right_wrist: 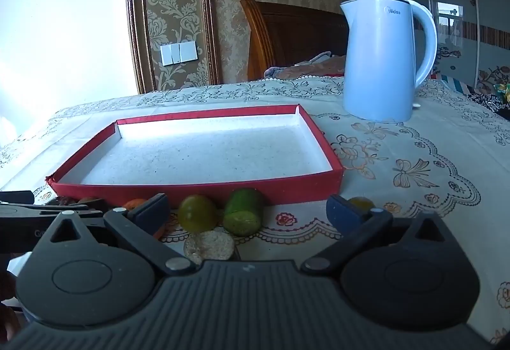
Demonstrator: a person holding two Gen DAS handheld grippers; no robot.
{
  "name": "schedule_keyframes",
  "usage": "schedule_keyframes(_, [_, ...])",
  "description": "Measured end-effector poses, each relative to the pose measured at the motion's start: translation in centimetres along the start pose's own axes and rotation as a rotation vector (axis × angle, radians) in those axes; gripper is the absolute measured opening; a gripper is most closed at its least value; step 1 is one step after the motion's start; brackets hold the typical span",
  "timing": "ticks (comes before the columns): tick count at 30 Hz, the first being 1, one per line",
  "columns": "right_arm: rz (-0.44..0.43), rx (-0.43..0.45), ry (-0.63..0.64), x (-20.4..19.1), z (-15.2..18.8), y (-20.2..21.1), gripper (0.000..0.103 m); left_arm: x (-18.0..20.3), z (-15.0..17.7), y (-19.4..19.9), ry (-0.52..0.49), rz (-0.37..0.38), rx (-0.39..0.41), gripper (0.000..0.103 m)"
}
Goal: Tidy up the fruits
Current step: 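Move the right gripper toward the orange in front of the tray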
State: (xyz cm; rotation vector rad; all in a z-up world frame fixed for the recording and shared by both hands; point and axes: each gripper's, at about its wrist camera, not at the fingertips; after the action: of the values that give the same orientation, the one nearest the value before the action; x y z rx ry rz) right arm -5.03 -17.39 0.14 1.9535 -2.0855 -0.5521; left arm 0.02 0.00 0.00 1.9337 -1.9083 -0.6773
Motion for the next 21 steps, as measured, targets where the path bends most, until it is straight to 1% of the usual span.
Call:
schedule_keyframes(2, [0.017,0.014,0.018,0.1,0.0,0.2,0.103,0.0,-0.1,-0.1,0.000,-0.002,0.000,0.103])
schedule_keyframes(3, [0.037,0.027,0.030,0.1,0.0,0.4,0.103,0.0,0.0,0.0,0.000,-0.004,0.018,0.103])
schedule_keyframes(4, [0.059,0.053,0.055,-0.1,0.0,0.7,0.103,0.0,0.1,0.1,0.001,-0.007,0.037,0.103])
schedule_keyframes(5, [0.088,0.085,0.090,-0.6,0.0,0.9,0.103,0.1,-0.4,0.6,-0.001,-0.010,0.039,0.103])
schedule_keyframes(6, [0.096,0.122,0.114,-1.0,0.4,1.4,0.103,0.3,-0.5,0.9,-0.001,-0.015,0.043,0.103])
schedule_keyframes(7, [0.102,0.131,0.123,-1.2,0.5,1.6,0.103,0.3,-0.7,1.2,0.002,-0.018,0.048,0.103])
schedule_keyframes(9, [0.084,0.128,0.139,-1.5,0.4,1.6,0.103,-0.1,-1.3,1.5,0.008,-0.022,0.056,0.103])
schedule_keyframes(11, [0.088,0.140,0.136,-1.4,0.1,1.4,0.103,-0.1,-0.9,1.8,0.015,-0.028,0.065,0.103])
schedule_keyframes(12, [0.089,0.156,0.131,-1.5,0.4,2.2,0.103,0.0,-1.0,1.8,0.018,-0.028,0.064,0.103])
schedule_keyframes(13, [0.086,0.157,0.136,-1.6,0.3,2.3,0.103,-0.4,-0.3,1.5,0.034,-0.018,0.070,0.103])
schedule_keyframes(17, [0.060,0.139,0.159,-2.0,0.4,2.0,0.103,-0.8,-0.2,1.6,0.051,-0.019,0.086,0.103])
schedule_keyframes(21, [0.060,0.153,0.146,-1.9,0.6,2.2,0.103,-0.6,-0.2,1.6,0.038,-0.039,0.102,0.103])
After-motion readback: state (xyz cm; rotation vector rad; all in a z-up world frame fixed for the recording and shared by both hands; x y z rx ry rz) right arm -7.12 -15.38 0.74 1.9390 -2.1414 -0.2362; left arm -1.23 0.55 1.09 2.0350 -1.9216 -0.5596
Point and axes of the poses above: each gripper's, at about its wrist camera, not at the fingertips, and y roughly against the way its jaws point, x to its right, z to its underside, and after that the axes turned 2 degrees about -z, right-handed
